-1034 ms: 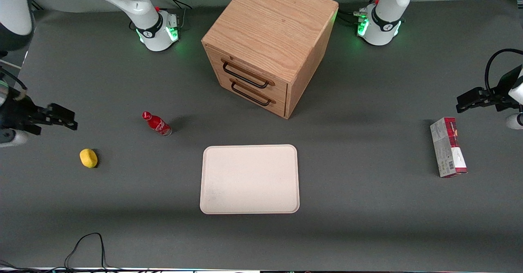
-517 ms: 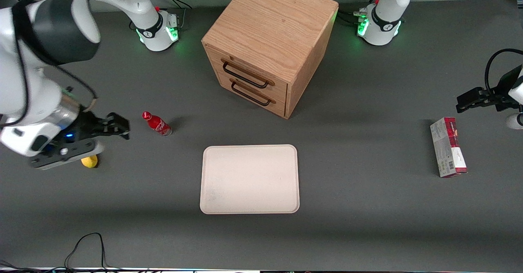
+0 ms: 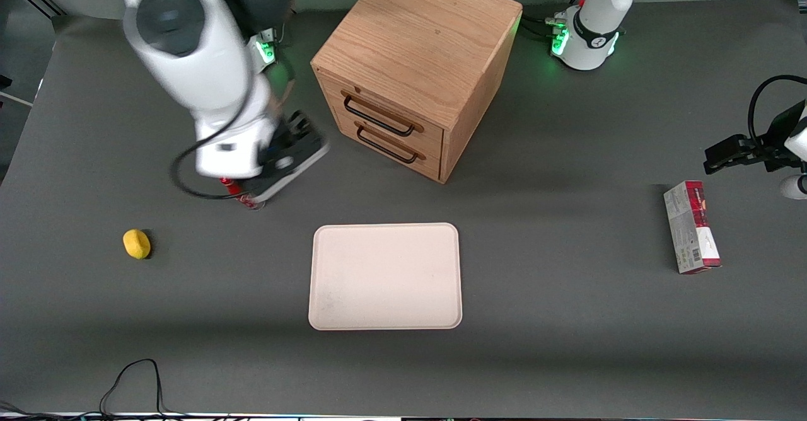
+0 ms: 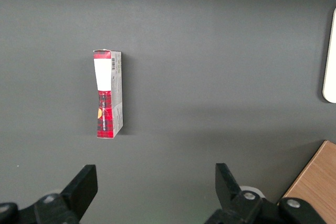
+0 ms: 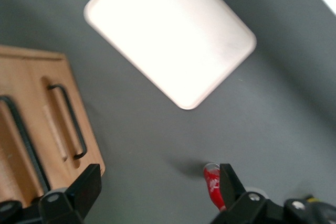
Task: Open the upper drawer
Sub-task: 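Move the right gripper up and over to the upper drawer handle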
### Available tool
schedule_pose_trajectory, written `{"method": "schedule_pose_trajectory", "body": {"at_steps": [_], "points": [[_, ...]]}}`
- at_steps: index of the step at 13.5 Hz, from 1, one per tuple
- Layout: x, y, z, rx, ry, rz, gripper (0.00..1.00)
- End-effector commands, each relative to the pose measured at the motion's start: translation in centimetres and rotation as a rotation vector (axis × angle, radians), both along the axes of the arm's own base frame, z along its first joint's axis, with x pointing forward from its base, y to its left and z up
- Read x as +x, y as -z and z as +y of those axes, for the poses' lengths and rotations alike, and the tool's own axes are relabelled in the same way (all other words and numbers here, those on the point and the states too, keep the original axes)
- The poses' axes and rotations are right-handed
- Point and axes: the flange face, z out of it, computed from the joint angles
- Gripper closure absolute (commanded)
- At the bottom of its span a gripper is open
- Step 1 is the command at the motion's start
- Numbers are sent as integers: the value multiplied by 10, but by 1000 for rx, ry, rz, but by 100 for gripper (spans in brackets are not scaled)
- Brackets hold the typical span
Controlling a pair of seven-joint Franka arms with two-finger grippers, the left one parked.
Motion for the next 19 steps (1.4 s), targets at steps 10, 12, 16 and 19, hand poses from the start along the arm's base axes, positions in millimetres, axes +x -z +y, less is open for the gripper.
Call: {"method": "schedule_pose_trajectory", "body": {"at_steps": [10, 12, 16, 19], "points": [[-77, 38, 60, 87, -380, 82, 0], [-79, 40, 60, 97, -376, 93, 0], [-84, 42, 64, 156, -361, 147, 0], [-84, 45, 65, 159, -357, 156, 0]]}}
